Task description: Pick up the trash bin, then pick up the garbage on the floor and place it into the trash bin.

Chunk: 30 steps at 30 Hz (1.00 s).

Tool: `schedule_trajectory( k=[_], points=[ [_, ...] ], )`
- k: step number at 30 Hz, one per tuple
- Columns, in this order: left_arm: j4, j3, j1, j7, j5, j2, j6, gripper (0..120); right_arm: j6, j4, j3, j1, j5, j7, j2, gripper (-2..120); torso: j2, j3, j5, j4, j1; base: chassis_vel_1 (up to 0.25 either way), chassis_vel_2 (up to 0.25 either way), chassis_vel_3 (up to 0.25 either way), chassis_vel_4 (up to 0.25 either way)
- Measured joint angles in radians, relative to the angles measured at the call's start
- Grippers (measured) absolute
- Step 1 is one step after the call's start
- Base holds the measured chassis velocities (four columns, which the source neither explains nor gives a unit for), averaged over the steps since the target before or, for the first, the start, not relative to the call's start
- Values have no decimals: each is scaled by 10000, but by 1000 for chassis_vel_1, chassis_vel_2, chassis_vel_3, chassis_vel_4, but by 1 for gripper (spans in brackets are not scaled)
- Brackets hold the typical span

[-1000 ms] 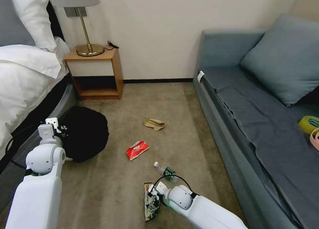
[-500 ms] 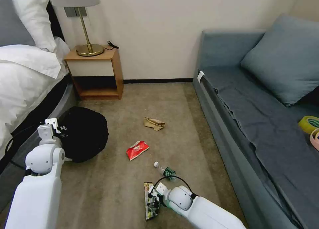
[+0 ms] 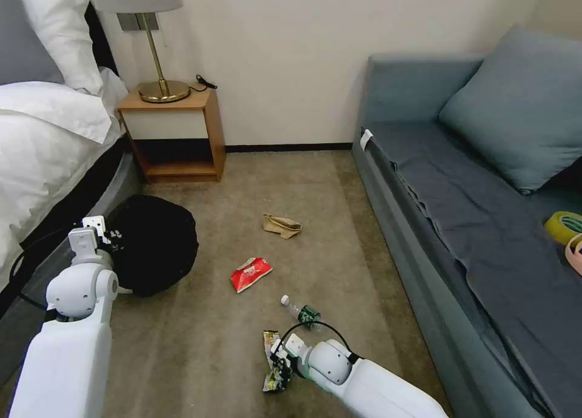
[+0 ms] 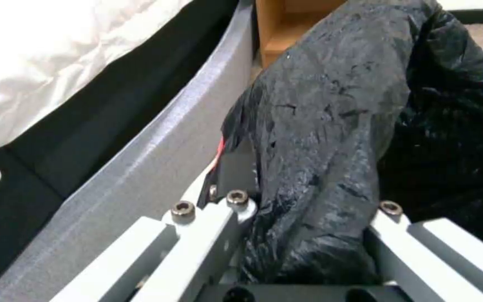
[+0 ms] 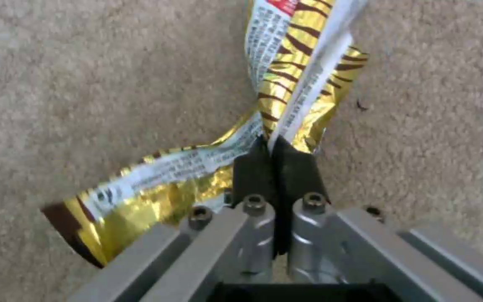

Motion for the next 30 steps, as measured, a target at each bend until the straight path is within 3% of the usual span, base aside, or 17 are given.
schedule_trajectory(
  k=[17,21,30],
  points=[
    [-302,-25,100,30,-1,45,45,5,296,1336,1268,524,-33,-11,-283,0,-1,1,1,0,0,0,0,0,0],
    [-422,-2,181,133,20,34,48,5,446,1669,1542,1237,421,-18,-331,0,0,0,0,-1,0,0,0,0,0],
    [-875,139,464,749,214,-121,-109,5,365,2360,1348,3821,3216,453,410,0,0,1,0,0,0,0,0,0,0]
  ],
)
